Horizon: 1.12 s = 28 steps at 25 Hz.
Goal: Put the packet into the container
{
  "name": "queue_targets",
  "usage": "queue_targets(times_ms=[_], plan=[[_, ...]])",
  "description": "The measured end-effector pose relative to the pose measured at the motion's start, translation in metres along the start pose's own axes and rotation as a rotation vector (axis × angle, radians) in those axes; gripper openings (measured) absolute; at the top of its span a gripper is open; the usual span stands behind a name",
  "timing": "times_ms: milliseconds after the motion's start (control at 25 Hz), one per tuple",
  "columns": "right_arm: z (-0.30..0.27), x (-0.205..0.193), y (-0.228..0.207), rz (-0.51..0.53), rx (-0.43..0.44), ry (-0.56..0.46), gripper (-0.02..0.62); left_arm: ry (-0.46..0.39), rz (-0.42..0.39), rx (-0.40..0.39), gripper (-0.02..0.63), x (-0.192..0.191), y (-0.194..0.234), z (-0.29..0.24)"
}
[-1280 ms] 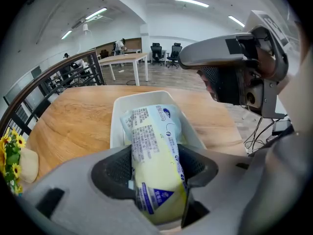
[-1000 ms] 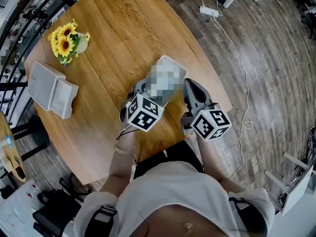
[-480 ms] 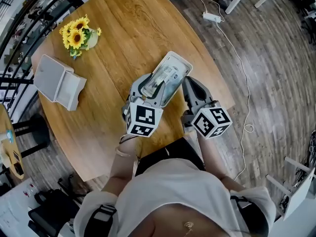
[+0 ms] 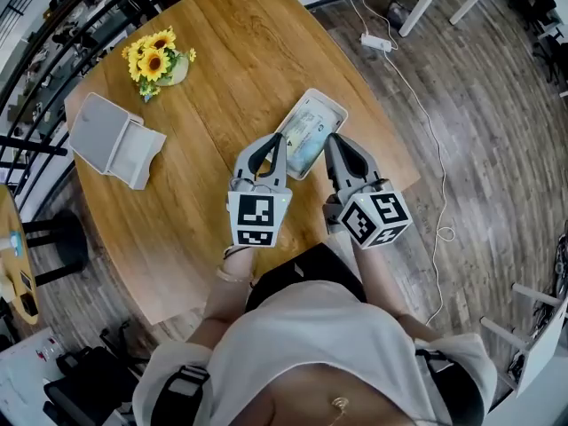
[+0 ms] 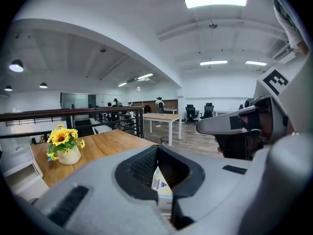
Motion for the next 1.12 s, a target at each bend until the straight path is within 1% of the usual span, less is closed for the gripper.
queue_targets(times_ms=[320,480,640,880,1120], plan=[[0.021,0.007,0.023,0.018,-0.015,-0.037,0.011,-0.054,0.064,-0.01,0.008,-0.002,-0.009,0.034],[0.031,0.008,0.038,0.081,-0.027,-0.051,0.011,-0.079,0.11,-0.015,0.008,-0.004,-0.011,0.051],[0.036,0.007,0.052,0.116,-0.019,-0.061,0.011,-0.089,0.118,-0.031,0.008,-0.006,-0.012,0.062],[0.043,0.006,0.065,0.168,0.007,-0.038,0.011,-0.082,0.122,-0.043,0.008,-0.009,-0.014,0.072],[0.048,0.01,0.069,0.186,-0.006,-0.056,0.011,-0.098,0.115,-0.054,0.008,-0.005,-0.017,0.078]])
Point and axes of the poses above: the fingertips, and each gripper's own axes: z backward along the fingers, y to its left, x out of its top, the point moved 5 cm from there along z, backward along the fingers, and after that the axes turned 14 degrees about z, right-handed, at the moved point
